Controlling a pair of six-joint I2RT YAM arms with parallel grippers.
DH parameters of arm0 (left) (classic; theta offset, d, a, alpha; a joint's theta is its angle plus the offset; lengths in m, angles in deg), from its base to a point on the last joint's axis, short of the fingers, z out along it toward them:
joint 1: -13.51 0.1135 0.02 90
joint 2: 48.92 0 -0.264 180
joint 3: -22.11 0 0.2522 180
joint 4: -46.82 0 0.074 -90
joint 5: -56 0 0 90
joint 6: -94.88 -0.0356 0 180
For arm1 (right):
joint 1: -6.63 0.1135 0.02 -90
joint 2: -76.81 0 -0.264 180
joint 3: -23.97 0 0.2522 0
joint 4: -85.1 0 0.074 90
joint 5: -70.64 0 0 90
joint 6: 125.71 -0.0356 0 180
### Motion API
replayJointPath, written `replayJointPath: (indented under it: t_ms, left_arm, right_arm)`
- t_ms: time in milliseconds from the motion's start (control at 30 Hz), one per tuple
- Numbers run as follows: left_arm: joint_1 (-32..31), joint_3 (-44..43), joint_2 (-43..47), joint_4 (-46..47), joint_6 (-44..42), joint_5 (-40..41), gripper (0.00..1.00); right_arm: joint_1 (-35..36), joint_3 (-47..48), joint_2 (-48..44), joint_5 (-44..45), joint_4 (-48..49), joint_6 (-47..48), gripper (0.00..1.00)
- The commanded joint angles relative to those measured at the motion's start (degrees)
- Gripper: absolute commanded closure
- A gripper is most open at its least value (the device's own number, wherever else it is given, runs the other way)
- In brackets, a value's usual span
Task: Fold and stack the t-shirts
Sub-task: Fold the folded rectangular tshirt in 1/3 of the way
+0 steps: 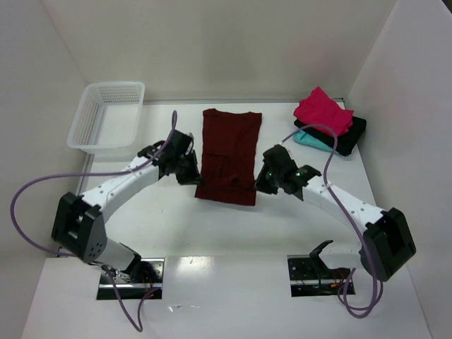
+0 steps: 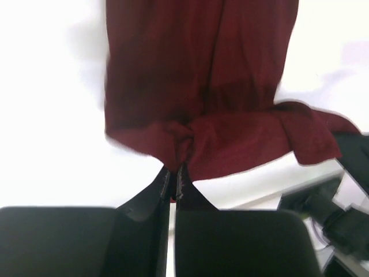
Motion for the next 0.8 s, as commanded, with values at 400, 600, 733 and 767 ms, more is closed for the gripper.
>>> replayJointPath:
  t_ms: [400, 600, 733, 767]
  left_arm:
    - [12.7, -25.3, -27.5, 0.1, -17.3, -9.4, 1.00]
    - [14.4, -36.9, -39.5, -1.4, -20.4, -13.9, 1.00]
    - [14.4, -38.9, -43.5, -1.4, -20.4, -14.4, 0.95]
    - [14.4, -38.9, -44.0, -1.4, -20.4, -14.3, 0.93]
  right_arm:
    - [-10.3, 21.4, 26.1, -1.5, 7.5, 12.4, 0.93]
    - [-13.0, 25.8, 31.8, -2.0, 7.5, 14.7, 0.91]
    - [-14.0, 27.2, 35.4, -2.6, 7.6, 15.7, 0.87]
    - [-14.0, 27.7, 36.0, -2.6, 8.1, 15.7, 0.86]
